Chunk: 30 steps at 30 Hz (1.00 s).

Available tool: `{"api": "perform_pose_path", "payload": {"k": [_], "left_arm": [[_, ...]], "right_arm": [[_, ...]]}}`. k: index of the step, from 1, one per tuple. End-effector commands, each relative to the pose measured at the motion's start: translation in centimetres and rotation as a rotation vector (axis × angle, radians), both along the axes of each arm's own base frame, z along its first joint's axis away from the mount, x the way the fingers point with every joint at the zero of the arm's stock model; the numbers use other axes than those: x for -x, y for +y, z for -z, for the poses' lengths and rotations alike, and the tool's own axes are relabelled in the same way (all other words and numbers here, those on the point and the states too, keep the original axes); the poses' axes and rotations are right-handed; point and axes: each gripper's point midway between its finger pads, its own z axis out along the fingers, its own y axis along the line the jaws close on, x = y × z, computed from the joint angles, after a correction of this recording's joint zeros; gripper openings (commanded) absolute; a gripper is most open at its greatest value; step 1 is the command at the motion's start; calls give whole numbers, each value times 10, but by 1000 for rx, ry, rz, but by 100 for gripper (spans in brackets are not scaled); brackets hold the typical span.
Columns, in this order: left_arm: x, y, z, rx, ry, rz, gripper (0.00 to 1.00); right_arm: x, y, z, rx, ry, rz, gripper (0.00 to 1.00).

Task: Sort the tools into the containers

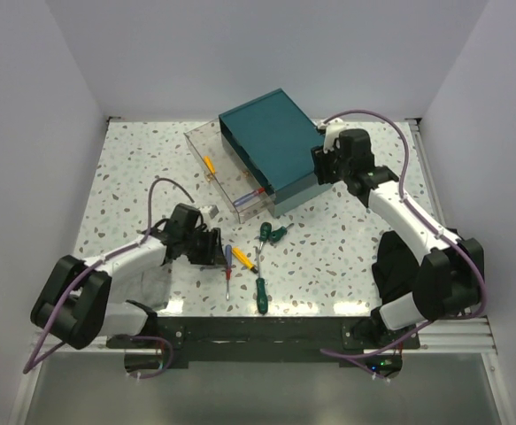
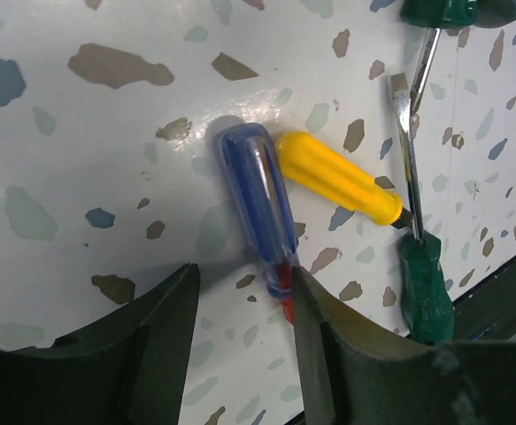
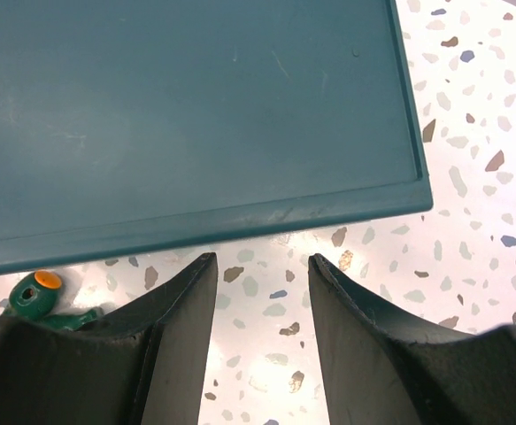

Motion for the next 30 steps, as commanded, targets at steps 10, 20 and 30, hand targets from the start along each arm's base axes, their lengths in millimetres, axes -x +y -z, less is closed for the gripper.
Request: {"api": "perform_pose_path", "payload": {"k": [10,20,30], "left_arm": [[14,38,50,-373,164,-143,41],[-8,59,40,-311,152,-226,5],[-87,5,-157,355,-368,23,0]], "right_arm": [[3,-30,-15,-32,-39,66,50],[-14,-27,-29,-66,-46,75,50],[-21,-27,-31,-55,-52,77,50]]}}
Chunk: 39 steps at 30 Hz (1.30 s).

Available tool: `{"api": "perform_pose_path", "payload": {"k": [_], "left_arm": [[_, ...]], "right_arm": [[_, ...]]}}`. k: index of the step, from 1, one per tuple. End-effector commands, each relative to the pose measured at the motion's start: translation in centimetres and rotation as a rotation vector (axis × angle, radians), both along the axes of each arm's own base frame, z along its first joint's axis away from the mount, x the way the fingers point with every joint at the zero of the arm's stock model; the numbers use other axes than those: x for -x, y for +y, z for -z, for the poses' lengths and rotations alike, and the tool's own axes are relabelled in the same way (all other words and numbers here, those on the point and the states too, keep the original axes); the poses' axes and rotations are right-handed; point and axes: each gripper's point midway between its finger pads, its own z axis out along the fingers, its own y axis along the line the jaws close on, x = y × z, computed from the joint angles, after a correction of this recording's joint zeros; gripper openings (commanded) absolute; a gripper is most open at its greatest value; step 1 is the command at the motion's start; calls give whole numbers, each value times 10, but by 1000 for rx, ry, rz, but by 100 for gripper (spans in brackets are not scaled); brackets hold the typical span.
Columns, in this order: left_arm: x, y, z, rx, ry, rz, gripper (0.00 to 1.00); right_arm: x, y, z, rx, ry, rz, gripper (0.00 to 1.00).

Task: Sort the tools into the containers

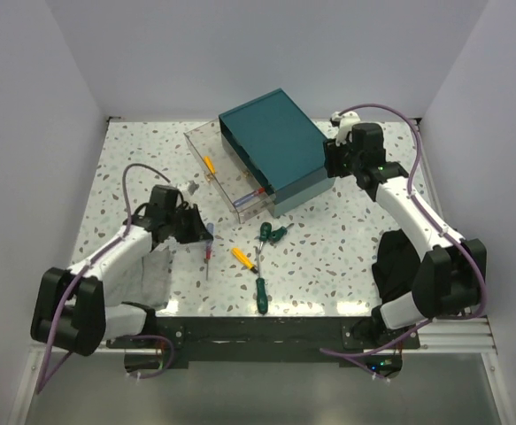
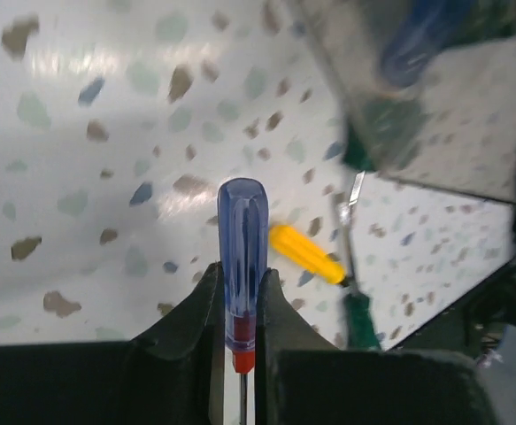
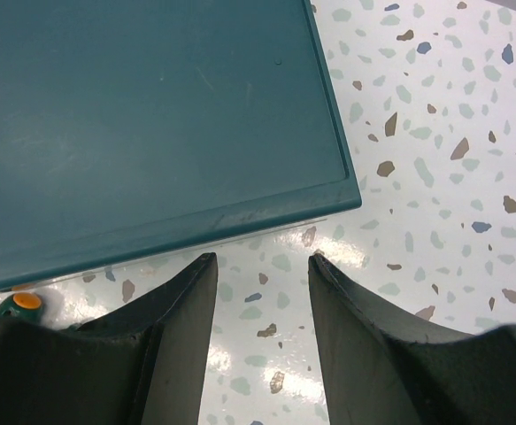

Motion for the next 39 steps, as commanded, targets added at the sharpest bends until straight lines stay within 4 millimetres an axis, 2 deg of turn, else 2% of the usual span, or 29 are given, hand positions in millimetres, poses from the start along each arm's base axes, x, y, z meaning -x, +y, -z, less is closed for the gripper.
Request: {"api": "perform_pose_path", "payload": {"k": [1,2,3,6,9,10,11,12,13,14,15,16,18,19,20,22,23,24,27,28,30,31,32,33,34,35,36,37,39], "left_arm": [[-37,-26,-136,342,-367,231,0],[-40,-23,-155,376,-404,240,0],[-38,-30,-185,433,-461,307,0],[-49,-40,-242,517,-599,371,0],[-85,-41,-261,572,-614,275,0],[-102,-41,-255,588,-584,226,0],[-122,-37,-263,572,-605,162,0],[-135,-35,-261,571,-587,123,0],[-154,-34,-239,562,-511,68,0],[-168,-33,-247,557,-526,43,0],[-181,-30,-244,545,-524,3,0],[-196,-30,-226,538,-484,-19,2],[-211,-34,-231,545,-501,-13,9],[-222,-35,-222,541,-493,-16,13],[-228,-39,-231,539,-521,-5,24],[-236,-41,-233,522,-552,16,35],[-241,-40,-239,506,-571,0,46],[-241,-39,-240,494,-572,-10,51],[-228,-35,-248,456,-605,13,63],[-216,-34,-261,454,-630,31,64],[-196,-34,-248,443,-606,52,67],[-176,-34,-258,442,-616,61,68],[-161,-34,-232,421,-556,48,69],[-148,-36,-222,389,-551,66,69],[-121,-42,-218,370,-517,91,69],[-103,-43,-185,334,-453,89,68],[-84,-44,-178,306,-446,117,68],[-63,-51,-147,281,-378,151,67],[-39,-52,-128,235,-376,210,66]], "right_arm": [[-9,3,-20,-21,-47,-3,50],[-8,3,-19,-23,-44,-3,50],[-8,4,-17,-26,-38,-5,50],[-7,5,-15,-33,-31,-5,50],[-8,5,-16,-40,-33,-5,50],[-9,6,-17,-40,-34,-6,50],[-9,6,-18,-40,-37,-5,50],[-9,6,-21,-41,-42,-4,50],[-9,5,-22,-40,-45,-1,50],[-8,5,-22,-38,-48,-3,50],[-6,4,-24,-38,-51,-3,50],[-5,4,-24,-36,-53,-2,50],[0,2,-26,-34,-55,-2,50],[2,1,-27,-34,-58,-1,50],[5,0,-24,-30,-50,-1,50],[9,-2,-27,-26,-59,0,50],[11,-3,-25,-24,-55,0,50],[13,-3,-25,-24,-56,0,50],[17,-5,-24,-26,-54,3,50],[18,-7,-25,-26,-57,6,50],[18,-8,-24,-26,-54,10,50],[19,-8,-23,-26,-52,8,50],[19,-8,-23,-30,-50,9,50],[19,-8,-22,-30,-48,9,50],[18,-6,-21,-34,-46,4,50],[17,-7,-20,-34,-43,8,50],[17,-6,-20,-37,-43,6,50],[17,-6,-19,-38,-38,4,50],[16,-4,-17,-43,-27,2,50]]}}
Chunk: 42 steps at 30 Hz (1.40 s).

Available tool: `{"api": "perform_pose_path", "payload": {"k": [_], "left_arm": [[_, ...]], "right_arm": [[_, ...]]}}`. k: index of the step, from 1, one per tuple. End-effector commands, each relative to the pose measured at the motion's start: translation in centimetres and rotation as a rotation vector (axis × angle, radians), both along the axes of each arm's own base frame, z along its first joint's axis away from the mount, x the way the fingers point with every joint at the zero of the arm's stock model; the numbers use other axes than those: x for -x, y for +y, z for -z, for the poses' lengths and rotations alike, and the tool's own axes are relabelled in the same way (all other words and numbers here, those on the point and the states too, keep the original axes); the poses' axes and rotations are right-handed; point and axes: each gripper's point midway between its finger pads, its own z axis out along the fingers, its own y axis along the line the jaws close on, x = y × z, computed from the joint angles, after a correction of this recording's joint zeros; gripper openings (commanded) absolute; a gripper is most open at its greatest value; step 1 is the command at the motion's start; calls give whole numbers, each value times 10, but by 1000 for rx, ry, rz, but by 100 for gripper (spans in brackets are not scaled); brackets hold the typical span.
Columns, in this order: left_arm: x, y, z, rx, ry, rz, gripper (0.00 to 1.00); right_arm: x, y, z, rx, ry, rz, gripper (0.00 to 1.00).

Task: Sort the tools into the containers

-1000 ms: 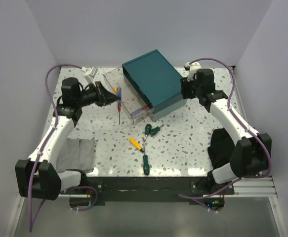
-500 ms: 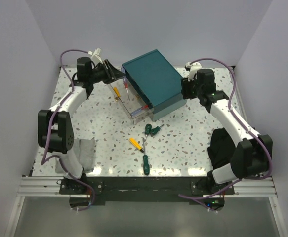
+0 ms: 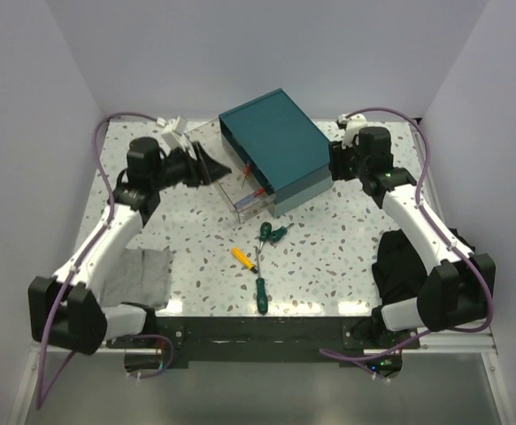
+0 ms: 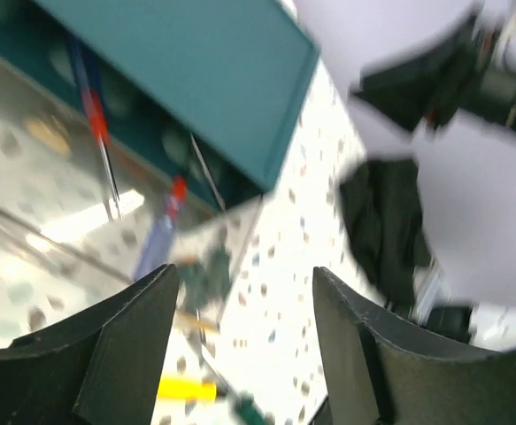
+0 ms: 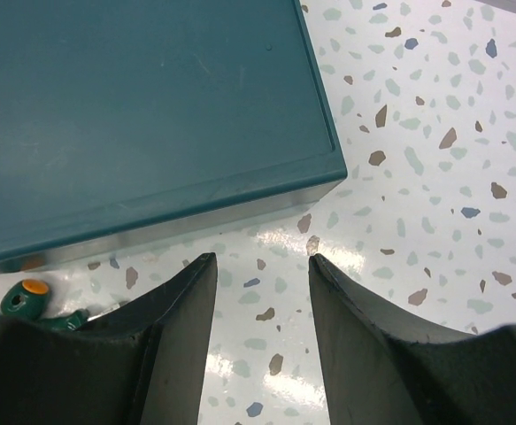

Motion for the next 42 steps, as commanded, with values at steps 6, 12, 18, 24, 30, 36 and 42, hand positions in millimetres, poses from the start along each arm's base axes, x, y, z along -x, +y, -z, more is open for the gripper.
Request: {"api": "perform_pose_path", "payload": {"k": [6,12,18,24,30,36,42], "left_arm": [[104,-7,121,-298,57,248,60],[84,7,57,-219,-130,236,62],[39,43,-29,-82,-260,42,64],[20,105,-80,-95,-353,-219,65],[35,131,-69,-82,-341,-334,65],[52,133,-64,-55,-337,-349,66],[56,135,-60,-40,-327,-364,66]], "right_arm": [[28,49,-33,-74,-31,-323,49],[124,121,-65,21,-260,-693,51],[198,173,1,35,-45,-905,52],[221,227,56,123,-26,-943,55],[221,266,92,170,-42,-864,55],[205,272,108,204,-38,-780,56],[201,274,132,204,7,-724,56]]}}
